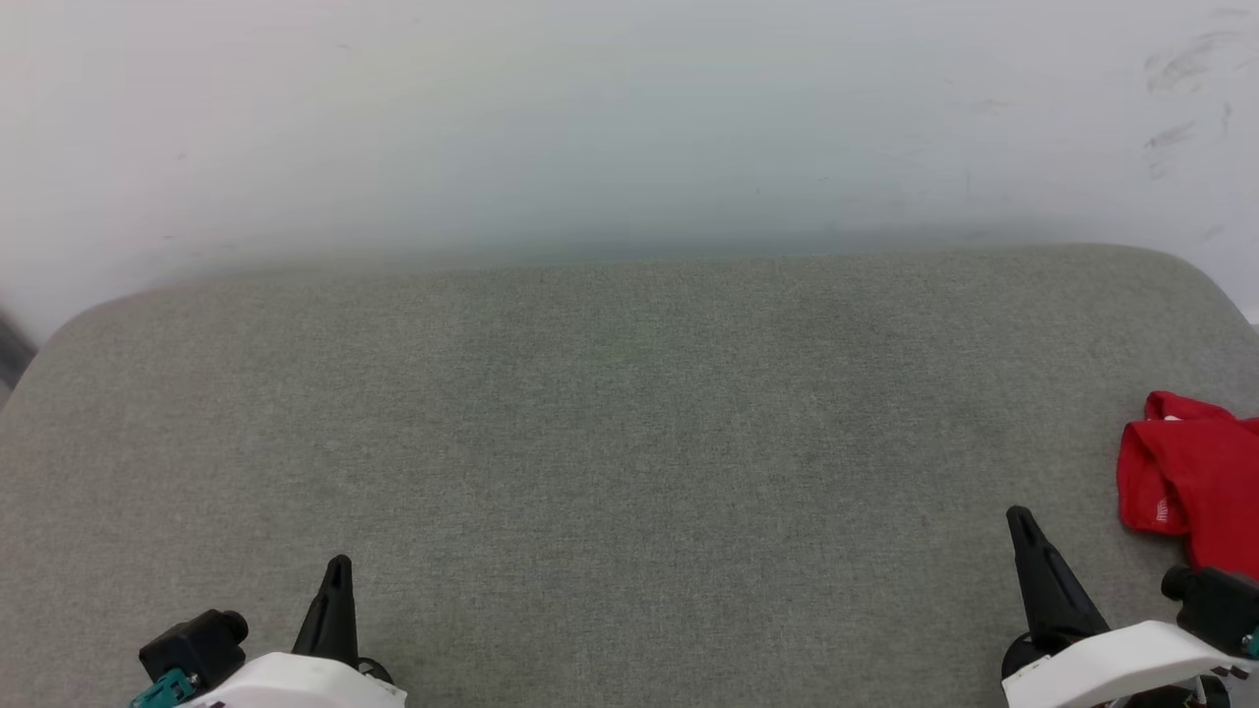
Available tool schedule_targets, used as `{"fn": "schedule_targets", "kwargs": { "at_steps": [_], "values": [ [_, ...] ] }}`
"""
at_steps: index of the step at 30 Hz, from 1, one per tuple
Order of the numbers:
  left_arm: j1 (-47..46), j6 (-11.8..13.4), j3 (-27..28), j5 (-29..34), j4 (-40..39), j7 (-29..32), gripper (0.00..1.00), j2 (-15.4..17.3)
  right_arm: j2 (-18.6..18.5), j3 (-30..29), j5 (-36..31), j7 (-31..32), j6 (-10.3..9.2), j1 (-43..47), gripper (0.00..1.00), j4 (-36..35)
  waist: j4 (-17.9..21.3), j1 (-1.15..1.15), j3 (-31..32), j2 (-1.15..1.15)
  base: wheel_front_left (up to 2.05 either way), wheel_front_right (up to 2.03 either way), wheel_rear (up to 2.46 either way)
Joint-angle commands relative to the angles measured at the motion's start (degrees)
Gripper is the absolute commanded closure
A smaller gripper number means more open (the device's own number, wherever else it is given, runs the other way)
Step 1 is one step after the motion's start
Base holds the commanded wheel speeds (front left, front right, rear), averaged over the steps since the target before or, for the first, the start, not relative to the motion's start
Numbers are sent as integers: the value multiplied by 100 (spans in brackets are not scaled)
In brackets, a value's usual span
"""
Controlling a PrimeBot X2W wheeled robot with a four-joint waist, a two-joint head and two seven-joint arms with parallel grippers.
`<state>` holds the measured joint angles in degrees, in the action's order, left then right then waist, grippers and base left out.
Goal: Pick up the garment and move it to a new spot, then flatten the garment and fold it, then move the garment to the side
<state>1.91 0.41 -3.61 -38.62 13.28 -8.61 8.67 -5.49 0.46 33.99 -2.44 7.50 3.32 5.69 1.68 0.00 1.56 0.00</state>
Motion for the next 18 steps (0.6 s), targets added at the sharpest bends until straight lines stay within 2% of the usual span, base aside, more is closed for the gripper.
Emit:
{"fn": "schedule_targets", "kwargs": {
  "at_steps": [1,18],
  "values": [
    [-171,-54,65,-225,-60,59,100,7,0,-37,266,26,1,-196,100,-35,-3,0,-3,0,0,0,0],
    [-335,-227,288,-1410,-33,394,100,-126,30,-146,1584,189,0,-377,100,161,-29,0,-30,0,0,0,0]
  ]
}}
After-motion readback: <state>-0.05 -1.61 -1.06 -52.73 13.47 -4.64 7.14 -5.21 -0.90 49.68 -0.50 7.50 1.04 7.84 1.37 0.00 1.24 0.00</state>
